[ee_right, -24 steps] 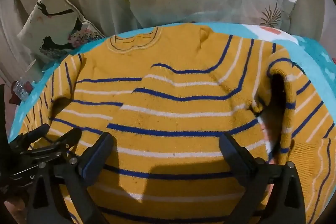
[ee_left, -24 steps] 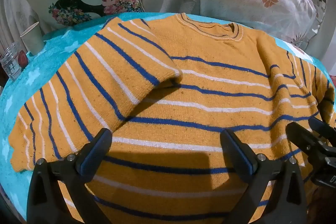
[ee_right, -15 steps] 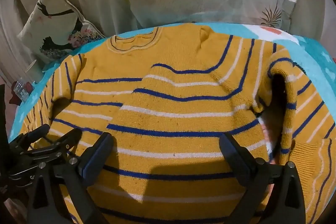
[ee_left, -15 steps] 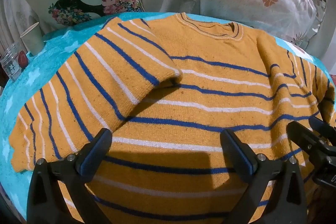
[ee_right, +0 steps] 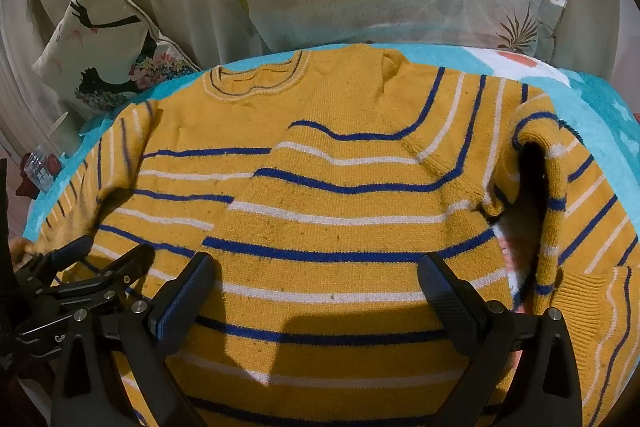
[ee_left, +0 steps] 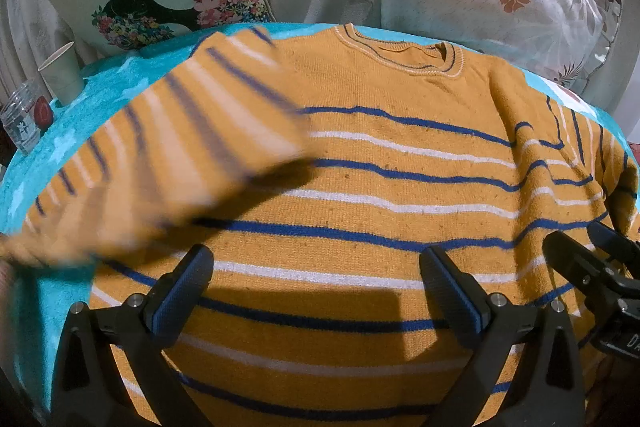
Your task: Fold small clothes
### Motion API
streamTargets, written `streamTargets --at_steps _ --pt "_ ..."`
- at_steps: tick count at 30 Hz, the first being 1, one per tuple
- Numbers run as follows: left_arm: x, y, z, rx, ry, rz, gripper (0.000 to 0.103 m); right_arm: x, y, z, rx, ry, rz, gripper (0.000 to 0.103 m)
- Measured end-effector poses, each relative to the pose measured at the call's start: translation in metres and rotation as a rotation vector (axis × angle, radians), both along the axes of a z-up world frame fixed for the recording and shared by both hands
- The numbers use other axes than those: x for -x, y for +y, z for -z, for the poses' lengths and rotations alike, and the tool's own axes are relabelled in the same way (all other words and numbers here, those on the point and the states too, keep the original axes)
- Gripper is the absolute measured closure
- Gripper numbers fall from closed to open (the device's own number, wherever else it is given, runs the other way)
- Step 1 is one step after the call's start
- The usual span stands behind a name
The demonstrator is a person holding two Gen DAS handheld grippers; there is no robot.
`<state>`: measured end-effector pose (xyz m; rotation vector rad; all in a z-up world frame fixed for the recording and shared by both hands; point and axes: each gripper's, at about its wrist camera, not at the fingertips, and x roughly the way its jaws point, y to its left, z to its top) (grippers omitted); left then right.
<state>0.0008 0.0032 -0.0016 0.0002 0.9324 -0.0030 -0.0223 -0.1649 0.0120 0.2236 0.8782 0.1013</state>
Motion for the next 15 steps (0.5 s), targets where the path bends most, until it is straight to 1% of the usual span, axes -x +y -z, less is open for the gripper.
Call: streamTargets --at_steps 15 --pt "0.0001 -0.0007 0.0 -0.003 -0.001 0.001 0.0 0.0 -0.002 0.0008 -0.006 -0.005 0.0 0.0"
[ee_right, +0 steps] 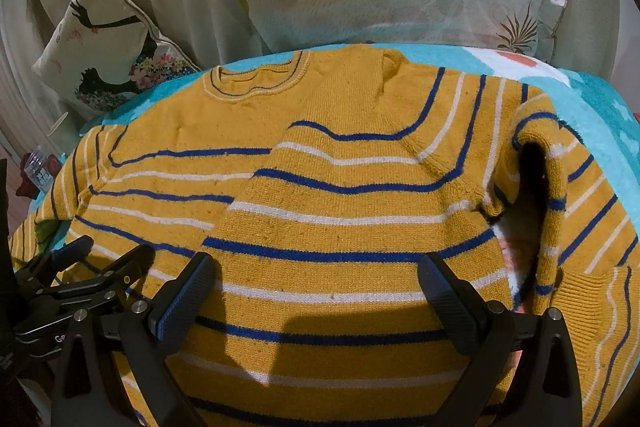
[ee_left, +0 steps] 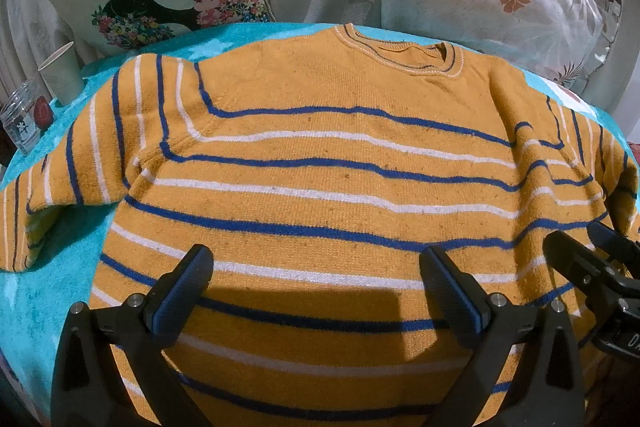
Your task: Fold small clothes
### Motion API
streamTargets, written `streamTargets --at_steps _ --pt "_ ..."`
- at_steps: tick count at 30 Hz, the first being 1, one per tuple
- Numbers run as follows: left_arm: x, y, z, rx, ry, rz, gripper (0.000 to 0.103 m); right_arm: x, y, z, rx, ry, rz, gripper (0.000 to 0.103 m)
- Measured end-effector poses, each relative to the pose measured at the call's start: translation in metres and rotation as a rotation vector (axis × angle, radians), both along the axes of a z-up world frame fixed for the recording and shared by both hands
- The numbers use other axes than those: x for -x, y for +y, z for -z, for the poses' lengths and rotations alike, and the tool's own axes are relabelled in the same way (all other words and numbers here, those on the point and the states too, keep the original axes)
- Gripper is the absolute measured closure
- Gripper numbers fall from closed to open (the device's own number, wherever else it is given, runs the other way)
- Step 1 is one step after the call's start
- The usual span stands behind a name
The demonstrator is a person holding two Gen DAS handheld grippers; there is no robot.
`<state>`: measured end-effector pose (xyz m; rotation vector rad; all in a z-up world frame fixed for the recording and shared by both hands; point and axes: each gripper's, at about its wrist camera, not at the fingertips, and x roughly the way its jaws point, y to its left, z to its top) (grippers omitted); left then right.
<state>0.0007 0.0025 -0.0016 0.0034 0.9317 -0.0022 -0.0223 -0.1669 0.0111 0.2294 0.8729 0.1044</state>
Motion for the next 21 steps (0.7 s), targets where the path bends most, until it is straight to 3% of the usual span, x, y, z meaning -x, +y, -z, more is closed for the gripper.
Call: streamTargets --at_steps 21 --pt "0.0002 -0.0017 0.0001 0.003 -0.001 0.0 0.0 0.0021 -0.001 -0.0009 -0.023 -0.007 0.004 0.0"
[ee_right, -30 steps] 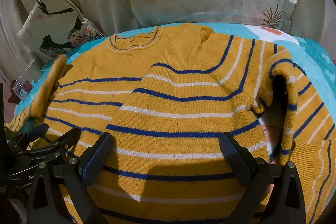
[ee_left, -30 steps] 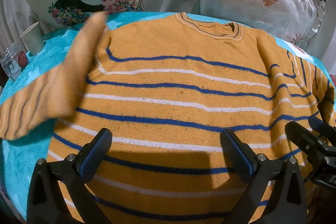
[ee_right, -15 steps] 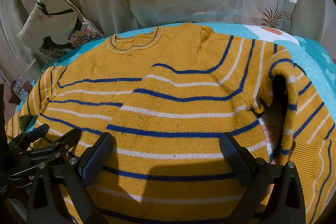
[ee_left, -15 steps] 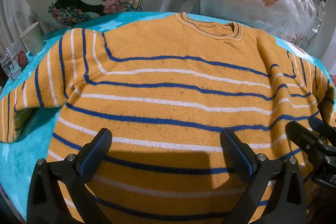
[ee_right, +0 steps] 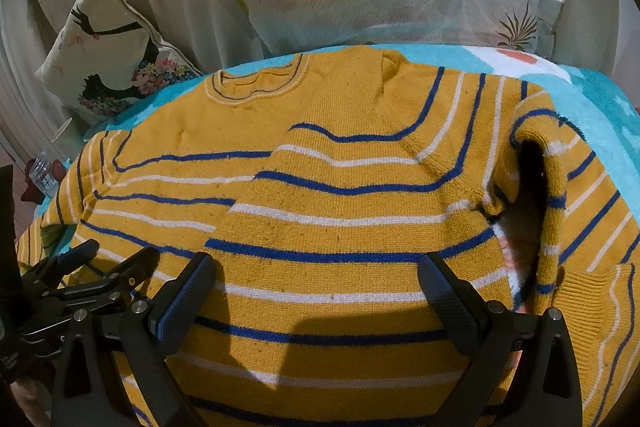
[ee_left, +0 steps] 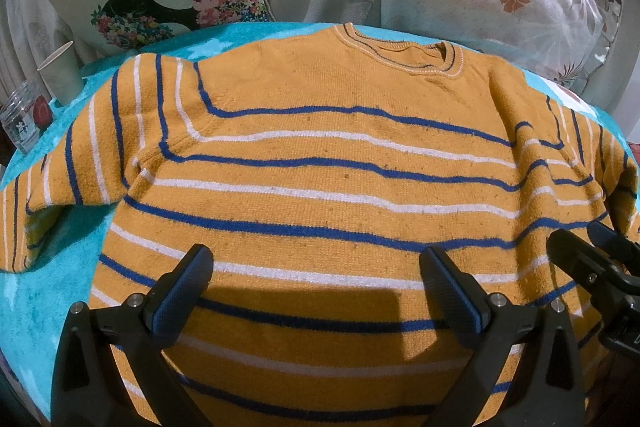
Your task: Fold small clothes
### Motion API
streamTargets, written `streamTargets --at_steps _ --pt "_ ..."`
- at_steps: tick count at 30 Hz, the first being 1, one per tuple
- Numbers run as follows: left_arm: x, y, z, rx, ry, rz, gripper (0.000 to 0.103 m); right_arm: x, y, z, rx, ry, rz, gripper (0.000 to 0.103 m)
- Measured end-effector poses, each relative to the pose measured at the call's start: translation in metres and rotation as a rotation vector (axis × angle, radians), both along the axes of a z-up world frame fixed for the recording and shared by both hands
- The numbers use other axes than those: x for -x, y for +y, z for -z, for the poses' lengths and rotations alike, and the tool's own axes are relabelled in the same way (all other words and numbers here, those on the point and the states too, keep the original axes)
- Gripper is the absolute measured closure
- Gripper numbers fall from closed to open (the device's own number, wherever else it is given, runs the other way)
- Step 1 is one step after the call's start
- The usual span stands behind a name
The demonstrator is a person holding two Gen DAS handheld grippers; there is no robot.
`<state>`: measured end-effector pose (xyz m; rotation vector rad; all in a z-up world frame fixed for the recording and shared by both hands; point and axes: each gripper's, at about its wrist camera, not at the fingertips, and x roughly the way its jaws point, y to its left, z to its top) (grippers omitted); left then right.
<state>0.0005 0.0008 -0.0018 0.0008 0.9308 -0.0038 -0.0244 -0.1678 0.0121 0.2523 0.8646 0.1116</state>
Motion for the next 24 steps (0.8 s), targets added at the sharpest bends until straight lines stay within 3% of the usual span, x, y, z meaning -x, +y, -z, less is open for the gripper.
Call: streamTargets --at_steps 24 --pt "-0.0008 0.0002 -0.0006 0.0 -0.011 -0.001 0.0 0.0005 -0.0005 0.0 -0.001 -0.001 -0.001 0.0"
